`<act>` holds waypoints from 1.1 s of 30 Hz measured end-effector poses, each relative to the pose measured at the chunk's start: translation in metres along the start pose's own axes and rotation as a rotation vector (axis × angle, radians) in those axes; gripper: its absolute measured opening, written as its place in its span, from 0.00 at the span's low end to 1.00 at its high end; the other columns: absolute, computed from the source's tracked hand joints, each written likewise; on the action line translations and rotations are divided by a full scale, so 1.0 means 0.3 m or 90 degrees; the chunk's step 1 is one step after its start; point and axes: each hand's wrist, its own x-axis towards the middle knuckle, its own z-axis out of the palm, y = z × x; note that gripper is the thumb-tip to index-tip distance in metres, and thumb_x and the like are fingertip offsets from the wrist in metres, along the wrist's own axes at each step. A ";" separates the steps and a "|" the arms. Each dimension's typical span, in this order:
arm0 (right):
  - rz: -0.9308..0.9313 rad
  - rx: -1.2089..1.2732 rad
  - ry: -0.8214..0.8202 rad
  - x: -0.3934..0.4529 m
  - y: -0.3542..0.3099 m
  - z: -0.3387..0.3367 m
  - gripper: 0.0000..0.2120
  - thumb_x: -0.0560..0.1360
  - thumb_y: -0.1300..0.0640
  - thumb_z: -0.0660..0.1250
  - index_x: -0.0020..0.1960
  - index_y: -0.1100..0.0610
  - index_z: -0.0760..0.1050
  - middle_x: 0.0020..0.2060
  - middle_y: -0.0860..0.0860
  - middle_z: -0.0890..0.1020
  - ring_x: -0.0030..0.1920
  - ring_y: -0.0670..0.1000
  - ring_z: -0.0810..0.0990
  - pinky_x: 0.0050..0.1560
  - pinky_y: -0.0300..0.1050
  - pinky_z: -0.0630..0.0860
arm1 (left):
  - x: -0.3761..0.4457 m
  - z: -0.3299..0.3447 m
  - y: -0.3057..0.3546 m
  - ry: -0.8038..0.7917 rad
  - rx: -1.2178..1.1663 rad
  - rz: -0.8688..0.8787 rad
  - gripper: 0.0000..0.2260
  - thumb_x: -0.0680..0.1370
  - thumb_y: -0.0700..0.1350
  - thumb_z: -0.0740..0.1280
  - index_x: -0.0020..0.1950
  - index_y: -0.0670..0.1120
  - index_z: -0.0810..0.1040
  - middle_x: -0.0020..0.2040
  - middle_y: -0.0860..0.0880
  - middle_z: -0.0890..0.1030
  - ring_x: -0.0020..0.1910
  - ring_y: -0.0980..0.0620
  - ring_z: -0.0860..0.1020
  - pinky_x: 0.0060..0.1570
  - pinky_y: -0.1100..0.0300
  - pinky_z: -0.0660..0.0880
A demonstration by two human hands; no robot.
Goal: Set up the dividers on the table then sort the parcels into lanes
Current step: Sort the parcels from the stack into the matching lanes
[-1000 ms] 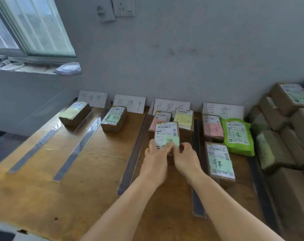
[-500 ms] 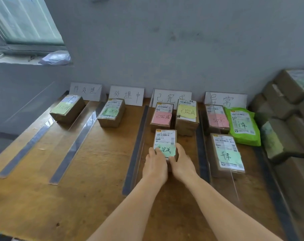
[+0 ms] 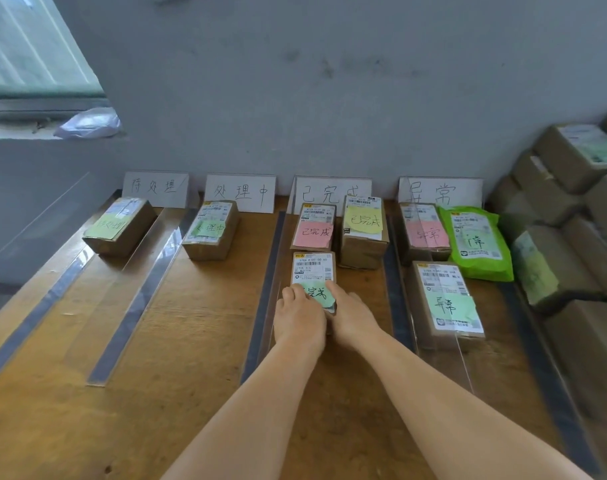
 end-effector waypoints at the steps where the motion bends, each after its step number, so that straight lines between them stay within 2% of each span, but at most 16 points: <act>1: 0.001 0.001 -0.002 -0.004 -0.002 -0.003 0.31 0.78 0.46 0.62 0.77 0.43 0.51 0.68 0.52 0.67 0.62 0.54 0.72 0.60 0.50 0.73 | 0.000 -0.001 -0.003 -0.003 0.009 0.003 0.29 0.79 0.43 0.64 0.76 0.39 0.57 0.72 0.41 0.61 0.70 0.44 0.61 0.70 0.53 0.63; 5: -0.035 -0.012 0.013 -0.049 -0.012 -0.035 0.30 0.78 0.47 0.62 0.77 0.45 0.53 0.72 0.50 0.64 0.67 0.54 0.69 0.63 0.51 0.70 | -0.001 -0.009 -0.018 -0.021 0.013 0.016 0.32 0.77 0.44 0.67 0.77 0.40 0.56 0.75 0.41 0.58 0.73 0.42 0.56 0.72 0.50 0.59; 8: -0.061 -0.091 0.065 -0.103 -0.007 -0.098 0.31 0.79 0.49 0.61 0.78 0.49 0.51 0.76 0.50 0.58 0.75 0.54 0.58 0.72 0.53 0.60 | -0.012 -0.040 -0.015 0.002 -0.007 0.054 0.34 0.77 0.43 0.68 0.78 0.40 0.53 0.78 0.42 0.52 0.77 0.43 0.49 0.74 0.49 0.55; 10: -0.066 -0.125 0.105 -0.147 0.001 -0.152 0.32 0.80 0.49 0.60 0.78 0.50 0.49 0.77 0.49 0.55 0.77 0.52 0.53 0.75 0.52 0.55 | -0.026 -0.067 -0.003 0.035 -0.024 0.091 0.35 0.77 0.45 0.68 0.78 0.42 0.52 0.79 0.43 0.52 0.78 0.44 0.48 0.75 0.50 0.53; 14: -0.062 -0.159 0.186 -0.240 0.022 -0.269 0.33 0.80 0.48 0.60 0.78 0.50 0.47 0.77 0.49 0.54 0.77 0.51 0.50 0.75 0.51 0.52 | -0.075 -0.130 0.059 0.092 -0.073 0.163 0.33 0.79 0.50 0.65 0.78 0.46 0.51 0.79 0.44 0.53 0.78 0.44 0.51 0.74 0.50 0.53; 19: -0.018 -0.187 0.268 -0.372 0.096 -0.408 0.33 0.79 0.46 0.60 0.78 0.50 0.48 0.77 0.48 0.54 0.77 0.51 0.50 0.75 0.50 0.49 | -0.140 -0.197 0.189 0.148 -0.154 0.261 0.30 0.80 0.52 0.63 0.78 0.48 0.53 0.78 0.48 0.57 0.77 0.48 0.54 0.74 0.52 0.53; 23: 0.013 -0.205 0.318 -0.479 0.191 -0.503 0.32 0.78 0.44 0.61 0.78 0.50 0.53 0.76 0.47 0.58 0.76 0.51 0.53 0.76 0.51 0.52 | -0.213 -0.239 0.326 0.179 -0.176 0.340 0.31 0.79 0.53 0.63 0.78 0.49 0.54 0.76 0.50 0.60 0.76 0.51 0.57 0.74 0.54 0.57; 28: 0.034 -0.224 0.338 -0.595 0.347 -0.623 0.32 0.78 0.43 0.60 0.77 0.50 0.54 0.76 0.46 0.59 0.76 0.50 0.54 0.74 0.48 0.52 | -0.289 -0.251 0.515 0.192 -0.181 0.401 0.30 0.79 0.54 0.63 0.78 0.49 0.56 0.75 0.51 0.63 0.74 0.52 0.61 0.72 0.56 0.59; 33: 0.056 -0.209 0.344 -0.687 0.513 -0.759 0.31 0.78 0.43 0.60 0.77 0.49 0.54 0.76 0.46 0.58 0.76 0.50 0.54 0.74 0.49 0.51 | -0.350 -0.243 0.721 0.179 -0.176 0.429 0.29 0.80 0.54 0.62 0.78 0.49 0.56 0.75 0.50 0.63 0.74 0.51 0.60 0.73 0.55 0.59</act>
